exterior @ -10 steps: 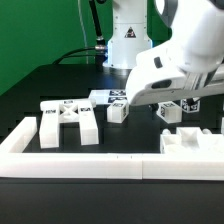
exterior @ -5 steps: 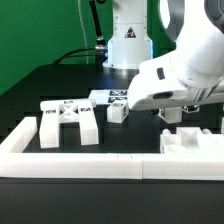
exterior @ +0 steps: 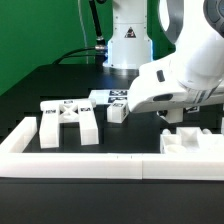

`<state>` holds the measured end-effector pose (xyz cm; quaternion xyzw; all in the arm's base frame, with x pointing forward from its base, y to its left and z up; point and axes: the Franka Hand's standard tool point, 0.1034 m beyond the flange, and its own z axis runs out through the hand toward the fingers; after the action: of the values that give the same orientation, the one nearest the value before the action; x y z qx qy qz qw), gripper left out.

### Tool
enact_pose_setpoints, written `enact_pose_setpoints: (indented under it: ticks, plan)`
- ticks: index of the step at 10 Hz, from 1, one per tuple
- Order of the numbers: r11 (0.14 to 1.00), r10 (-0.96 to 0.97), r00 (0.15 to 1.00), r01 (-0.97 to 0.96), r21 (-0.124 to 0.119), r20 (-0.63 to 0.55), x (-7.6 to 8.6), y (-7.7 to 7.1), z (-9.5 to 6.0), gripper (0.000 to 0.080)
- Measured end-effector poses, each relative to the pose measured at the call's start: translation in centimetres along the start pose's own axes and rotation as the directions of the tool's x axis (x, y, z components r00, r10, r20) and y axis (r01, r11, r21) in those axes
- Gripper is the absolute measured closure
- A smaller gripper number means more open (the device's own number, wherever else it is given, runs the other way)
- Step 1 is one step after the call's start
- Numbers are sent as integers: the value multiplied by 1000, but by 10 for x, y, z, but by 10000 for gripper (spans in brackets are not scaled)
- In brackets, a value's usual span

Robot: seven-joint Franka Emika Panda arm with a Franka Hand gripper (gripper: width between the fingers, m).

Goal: Assemble chair

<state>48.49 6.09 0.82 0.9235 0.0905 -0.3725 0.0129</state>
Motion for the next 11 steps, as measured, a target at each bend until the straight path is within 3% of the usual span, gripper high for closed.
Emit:
enact_pose_setpoints:
  ticks: [5, 8, 10, 11]
  plan:
    - [999, -31, 1000, 31, 10, -2, -3, 4, -9, 511]
    - [999, -33, 999, 32, 29, 26, -27, 4, -50, 509]
    - [999, -33, 999, 33, 34, 12, -29, 9, -63, 509]
    - [999, -34, 999, 34, 30, -10, -26, 9, -62, 509]
